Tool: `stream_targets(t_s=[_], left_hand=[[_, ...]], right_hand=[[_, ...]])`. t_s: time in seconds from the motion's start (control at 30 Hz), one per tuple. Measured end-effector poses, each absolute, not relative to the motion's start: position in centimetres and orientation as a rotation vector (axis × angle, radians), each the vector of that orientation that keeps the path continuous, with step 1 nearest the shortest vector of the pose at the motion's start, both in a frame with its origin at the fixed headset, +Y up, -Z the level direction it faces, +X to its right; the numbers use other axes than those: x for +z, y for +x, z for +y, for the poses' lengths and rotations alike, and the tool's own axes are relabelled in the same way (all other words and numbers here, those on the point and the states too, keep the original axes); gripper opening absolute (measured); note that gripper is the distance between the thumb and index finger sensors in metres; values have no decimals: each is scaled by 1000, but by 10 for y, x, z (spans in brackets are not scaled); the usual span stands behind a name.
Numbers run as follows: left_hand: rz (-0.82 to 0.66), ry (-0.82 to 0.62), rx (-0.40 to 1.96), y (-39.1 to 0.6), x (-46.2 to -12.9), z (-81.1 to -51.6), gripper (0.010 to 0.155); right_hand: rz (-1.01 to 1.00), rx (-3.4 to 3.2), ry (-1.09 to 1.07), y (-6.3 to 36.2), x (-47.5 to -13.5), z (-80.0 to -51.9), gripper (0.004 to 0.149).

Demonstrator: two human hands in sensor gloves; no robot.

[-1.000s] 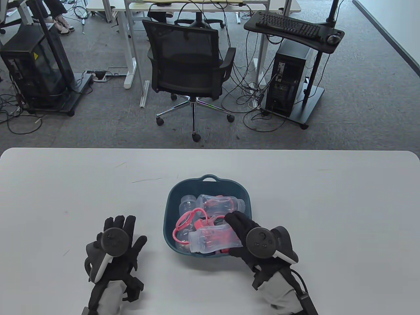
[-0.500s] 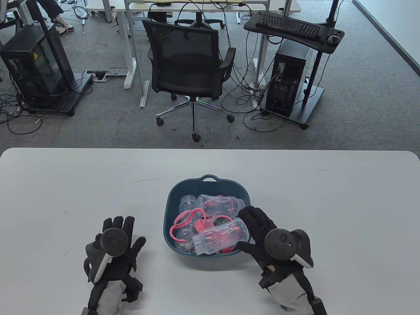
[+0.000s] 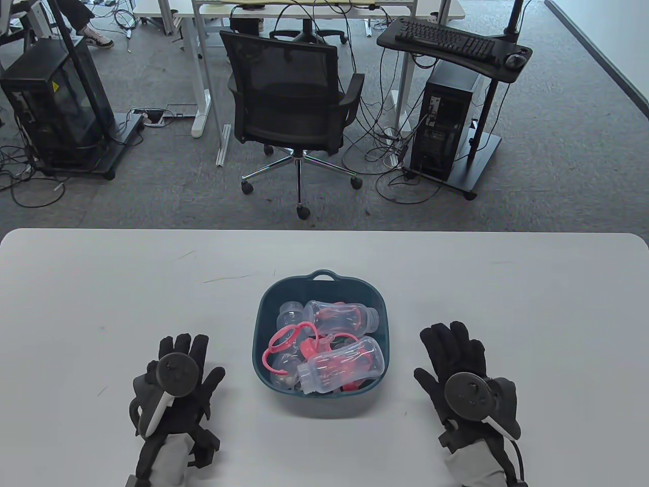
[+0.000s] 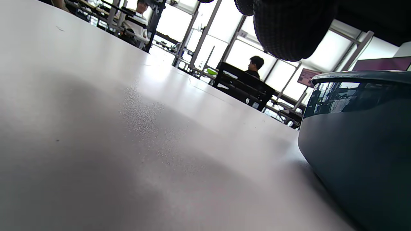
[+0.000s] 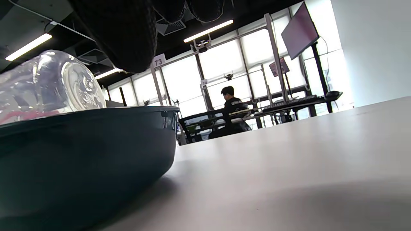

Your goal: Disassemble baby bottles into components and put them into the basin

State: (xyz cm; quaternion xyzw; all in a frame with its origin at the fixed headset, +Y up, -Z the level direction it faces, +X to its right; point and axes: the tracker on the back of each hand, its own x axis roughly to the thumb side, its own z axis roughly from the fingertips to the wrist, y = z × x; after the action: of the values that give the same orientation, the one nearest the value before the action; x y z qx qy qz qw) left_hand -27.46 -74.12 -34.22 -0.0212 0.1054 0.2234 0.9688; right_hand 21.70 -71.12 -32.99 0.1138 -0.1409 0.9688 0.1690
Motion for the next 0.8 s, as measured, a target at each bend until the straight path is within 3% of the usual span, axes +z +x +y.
stream_targets(t_s=[0.8], left_hand=[[222,-93,398,-274,-346,-753,74]], right_hand=[[-291,2741,215,223,-332,-732,75]])
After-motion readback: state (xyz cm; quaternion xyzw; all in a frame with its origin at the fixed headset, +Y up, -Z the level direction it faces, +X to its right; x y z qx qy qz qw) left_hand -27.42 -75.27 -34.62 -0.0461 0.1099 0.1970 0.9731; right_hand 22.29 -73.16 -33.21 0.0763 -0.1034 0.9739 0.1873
